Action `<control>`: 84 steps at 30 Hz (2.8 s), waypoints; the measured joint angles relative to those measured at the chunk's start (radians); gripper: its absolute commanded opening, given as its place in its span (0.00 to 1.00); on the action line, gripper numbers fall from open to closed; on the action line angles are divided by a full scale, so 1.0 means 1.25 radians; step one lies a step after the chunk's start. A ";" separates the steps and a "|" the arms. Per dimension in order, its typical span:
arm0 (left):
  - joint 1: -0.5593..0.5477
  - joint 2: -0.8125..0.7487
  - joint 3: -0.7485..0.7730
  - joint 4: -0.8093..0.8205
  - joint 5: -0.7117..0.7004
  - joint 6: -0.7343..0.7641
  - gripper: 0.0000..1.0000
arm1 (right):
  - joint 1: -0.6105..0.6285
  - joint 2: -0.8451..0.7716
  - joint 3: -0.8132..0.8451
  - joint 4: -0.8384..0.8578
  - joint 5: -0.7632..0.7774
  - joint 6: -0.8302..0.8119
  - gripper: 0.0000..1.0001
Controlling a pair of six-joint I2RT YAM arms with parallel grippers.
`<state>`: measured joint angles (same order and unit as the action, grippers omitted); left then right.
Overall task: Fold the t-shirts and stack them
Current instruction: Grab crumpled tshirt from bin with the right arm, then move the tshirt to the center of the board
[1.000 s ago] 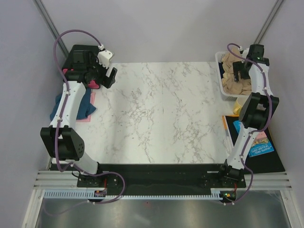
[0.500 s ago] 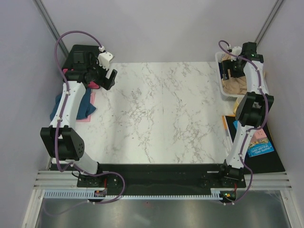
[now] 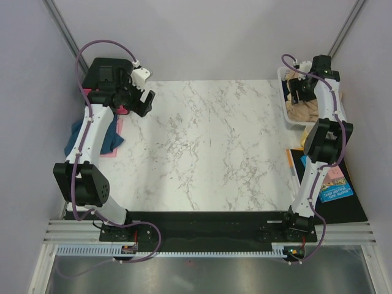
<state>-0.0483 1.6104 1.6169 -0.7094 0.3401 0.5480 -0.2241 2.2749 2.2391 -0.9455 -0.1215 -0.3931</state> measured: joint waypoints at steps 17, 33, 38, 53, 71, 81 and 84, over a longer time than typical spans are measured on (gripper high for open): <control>-0.028 0.000 0.000 0.000 0.001 -0.001 1.00 | 0.009 0.066 0.031 0.041 0.088 -0.013 0.00; -0.051 0.012 0.006 0.001 0.052 0.002 1.00 | 0.113 -0.235 0.057 0.345 0.332 -0.224 0.00; -0.066 0.062 0.034 0.005 0.075 0.016 1.00 | 0.160 -0.330 -0.013 0.559 0.323 -0.341 0.00; -0.084 0.143 0.073 0.048 0.088 0.020 1.00 | 0.310 -0.272 0.023 0.837 0.179 -0.452 0.00; -0.094 0.163 0.025 0.222 -0.009 0.016 1.00 | 0.511 -0.216 0.087 1.064 -0.084 -0.450 0.00; -0.102 0.178 0.023 0.240 -0.015 0.017 1.00 | 0.391 -0.476 -0.517 1.098 -0.055 -0.384 0.00; -0.103 0.178 0.015 0.243 -0.014 0.023 1.00 | 0.351 -0.474 -0.678 1.057 -0.037 -0.379 0.00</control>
<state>-0.1764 1.8332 1.6356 -0.4057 0.3225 0.5770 0.2146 1.6825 1.3922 0.3759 -0.1673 -0.8665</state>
